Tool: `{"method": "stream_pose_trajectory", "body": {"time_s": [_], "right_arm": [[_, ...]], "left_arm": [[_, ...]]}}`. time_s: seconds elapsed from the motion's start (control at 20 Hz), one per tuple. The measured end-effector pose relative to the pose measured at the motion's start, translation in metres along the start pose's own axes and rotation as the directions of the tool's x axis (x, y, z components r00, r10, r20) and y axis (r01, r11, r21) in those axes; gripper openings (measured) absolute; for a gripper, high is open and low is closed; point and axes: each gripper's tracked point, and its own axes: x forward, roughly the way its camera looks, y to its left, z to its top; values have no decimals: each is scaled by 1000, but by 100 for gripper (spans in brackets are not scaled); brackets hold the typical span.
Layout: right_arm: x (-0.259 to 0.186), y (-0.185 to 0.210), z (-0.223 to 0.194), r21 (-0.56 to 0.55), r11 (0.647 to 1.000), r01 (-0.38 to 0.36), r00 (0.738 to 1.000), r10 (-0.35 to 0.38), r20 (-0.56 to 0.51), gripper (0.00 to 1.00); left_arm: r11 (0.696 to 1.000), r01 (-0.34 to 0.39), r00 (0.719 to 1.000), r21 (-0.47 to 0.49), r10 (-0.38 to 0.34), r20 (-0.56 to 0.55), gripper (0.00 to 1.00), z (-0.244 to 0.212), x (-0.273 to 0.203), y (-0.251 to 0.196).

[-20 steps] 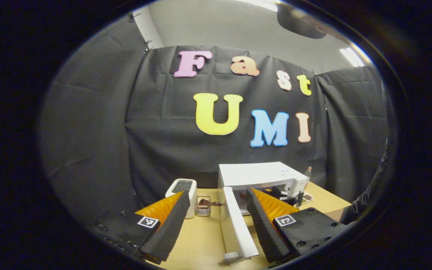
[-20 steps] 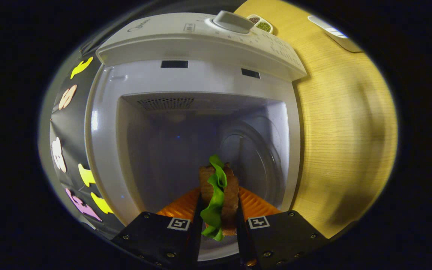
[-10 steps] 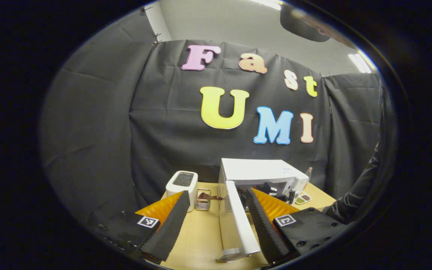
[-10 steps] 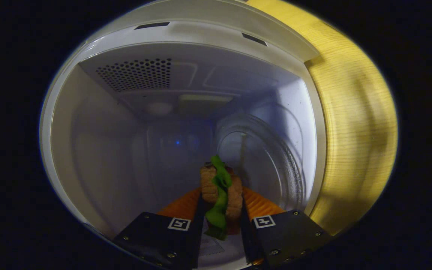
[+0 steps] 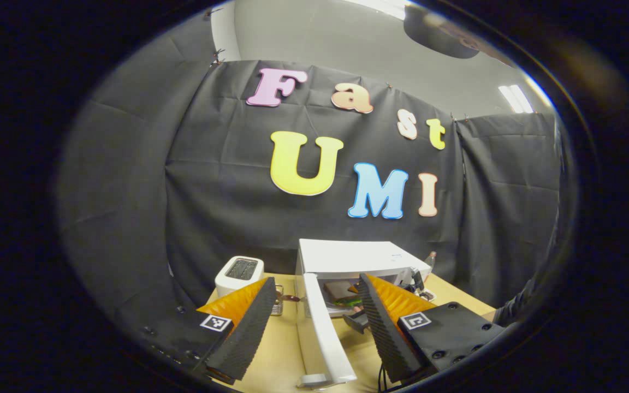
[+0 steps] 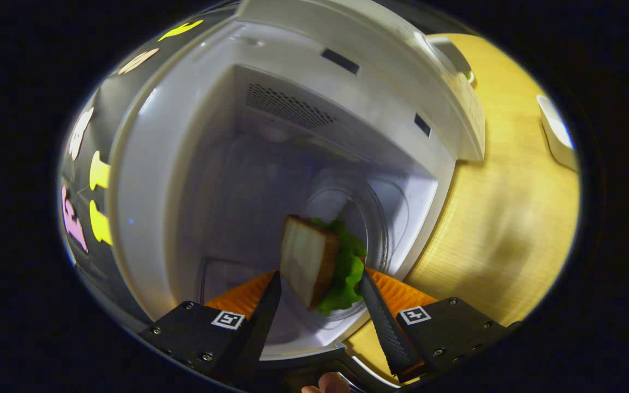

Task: Open the microwave oven with the left hand, put the food in, and close the microwave oven.

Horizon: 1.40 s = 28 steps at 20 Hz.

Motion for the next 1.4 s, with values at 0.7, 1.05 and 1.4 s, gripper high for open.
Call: {"method": "stream_pose_trajectory", "body": {"time_s": [0.7, 1.05, 1.4], "right_arm": [[-211, 30, 80, -658, 743, -122, 981, 191, 34, 87], [-316, 48, 149, -839, 543, -34, 919, 347, 187, 87], [-371, 54, 189, -877, 480, 8, 877, 418, 237, 87]], "left_arm": [[993, 114, 993, 27, -114, 10, 96, -16, 39, -71], [987, 155, 987, 39, -157, 27, 97, -16, 59, -131], [998, 46, 998, 42, -48, 48, 96, -9, 64, -141]]}}
